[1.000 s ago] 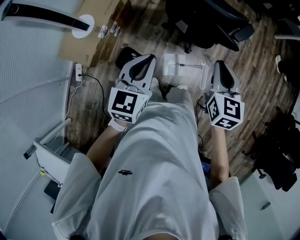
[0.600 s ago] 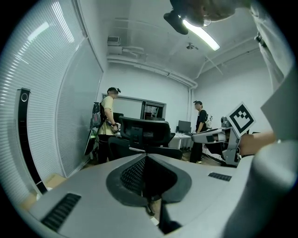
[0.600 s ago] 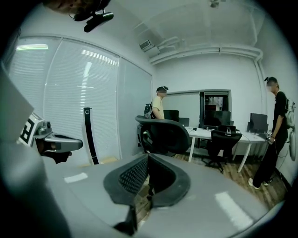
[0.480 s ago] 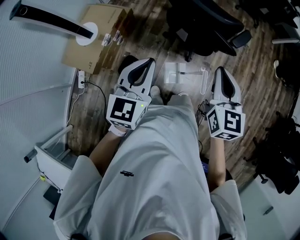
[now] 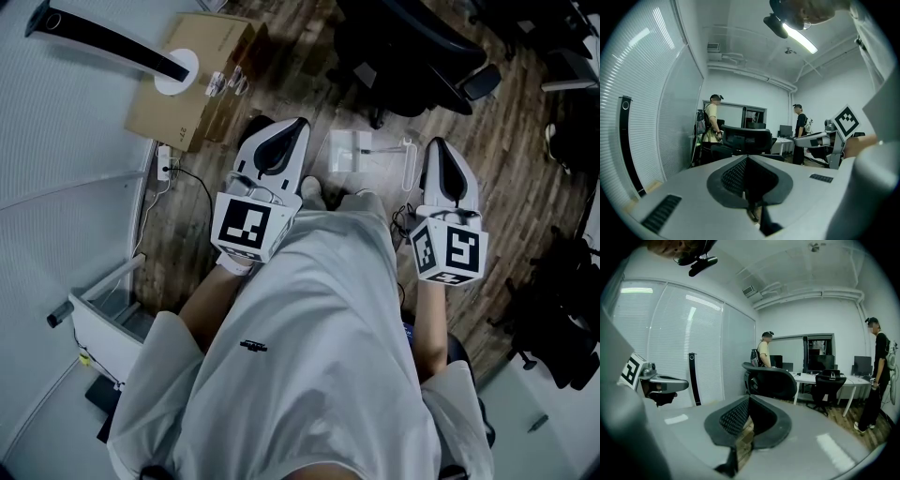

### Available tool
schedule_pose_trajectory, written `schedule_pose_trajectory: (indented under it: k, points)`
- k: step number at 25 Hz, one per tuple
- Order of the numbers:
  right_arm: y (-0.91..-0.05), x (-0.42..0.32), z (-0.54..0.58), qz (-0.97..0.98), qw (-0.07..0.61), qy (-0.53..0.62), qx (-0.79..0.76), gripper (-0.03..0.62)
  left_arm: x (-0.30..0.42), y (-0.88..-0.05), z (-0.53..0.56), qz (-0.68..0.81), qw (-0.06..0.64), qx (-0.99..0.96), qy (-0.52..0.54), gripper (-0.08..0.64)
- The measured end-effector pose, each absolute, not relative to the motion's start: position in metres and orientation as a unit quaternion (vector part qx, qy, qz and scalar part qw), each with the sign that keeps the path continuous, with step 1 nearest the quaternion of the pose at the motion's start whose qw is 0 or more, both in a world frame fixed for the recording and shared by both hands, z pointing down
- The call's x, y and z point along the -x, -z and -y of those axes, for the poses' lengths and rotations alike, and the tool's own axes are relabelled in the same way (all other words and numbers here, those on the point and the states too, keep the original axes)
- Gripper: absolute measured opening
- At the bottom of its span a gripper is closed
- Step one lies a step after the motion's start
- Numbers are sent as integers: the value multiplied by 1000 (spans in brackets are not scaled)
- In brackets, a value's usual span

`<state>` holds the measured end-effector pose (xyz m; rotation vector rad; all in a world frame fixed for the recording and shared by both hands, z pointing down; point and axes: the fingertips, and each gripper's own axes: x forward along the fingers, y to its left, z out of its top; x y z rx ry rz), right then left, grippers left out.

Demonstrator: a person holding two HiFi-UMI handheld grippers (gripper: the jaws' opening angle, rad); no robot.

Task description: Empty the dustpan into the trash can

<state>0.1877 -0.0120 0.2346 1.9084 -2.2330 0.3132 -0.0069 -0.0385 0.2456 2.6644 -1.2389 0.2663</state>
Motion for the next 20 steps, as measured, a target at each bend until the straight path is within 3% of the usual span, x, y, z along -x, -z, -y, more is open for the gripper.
schedule_pose_trajectory:
  k: [20]
  points:
    - [-232,-189,5,757,96,-106,-637,12,-4,-235,31,411,87,-904,-84,6]
